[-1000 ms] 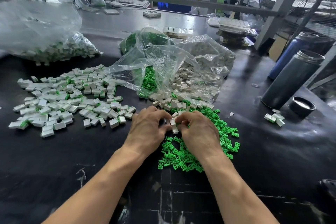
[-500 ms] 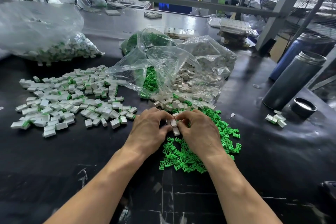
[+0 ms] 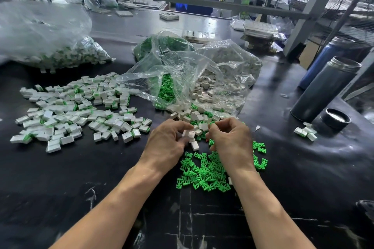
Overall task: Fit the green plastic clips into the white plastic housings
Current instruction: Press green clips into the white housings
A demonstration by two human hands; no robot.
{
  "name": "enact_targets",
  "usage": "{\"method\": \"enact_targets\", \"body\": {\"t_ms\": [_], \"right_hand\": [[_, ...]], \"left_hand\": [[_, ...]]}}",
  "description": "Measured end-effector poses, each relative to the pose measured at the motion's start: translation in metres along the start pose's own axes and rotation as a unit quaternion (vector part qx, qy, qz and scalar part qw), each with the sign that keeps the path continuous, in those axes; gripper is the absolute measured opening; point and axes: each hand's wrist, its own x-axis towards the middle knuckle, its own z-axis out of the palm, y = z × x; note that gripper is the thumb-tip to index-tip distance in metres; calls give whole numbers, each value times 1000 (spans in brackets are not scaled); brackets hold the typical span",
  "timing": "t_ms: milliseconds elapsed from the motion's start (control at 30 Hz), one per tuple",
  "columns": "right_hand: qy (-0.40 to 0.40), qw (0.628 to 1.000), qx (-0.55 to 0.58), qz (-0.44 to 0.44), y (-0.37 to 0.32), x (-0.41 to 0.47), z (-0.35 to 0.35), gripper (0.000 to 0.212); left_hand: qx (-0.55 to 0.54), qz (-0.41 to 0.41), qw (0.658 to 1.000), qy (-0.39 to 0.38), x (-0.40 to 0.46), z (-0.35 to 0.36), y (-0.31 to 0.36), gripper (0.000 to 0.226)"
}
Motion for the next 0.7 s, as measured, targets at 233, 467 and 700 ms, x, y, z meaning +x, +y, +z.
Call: {"method": "enact_targets", "body": {"t_ms": [233,467,700], "right_hand": [[19,1000,1,-9,-2,1,-2,13],[-12,998,27,-48,-4,-5,0,11],[-50,995,-17,-84,-2,-10,7,4]], "left_hand": [[-117,-29,993,17,2,-1,0,24],[-335,-71,940,16,4,0,5,26],[-397,-66,915,19,6,3,7,17]]}}
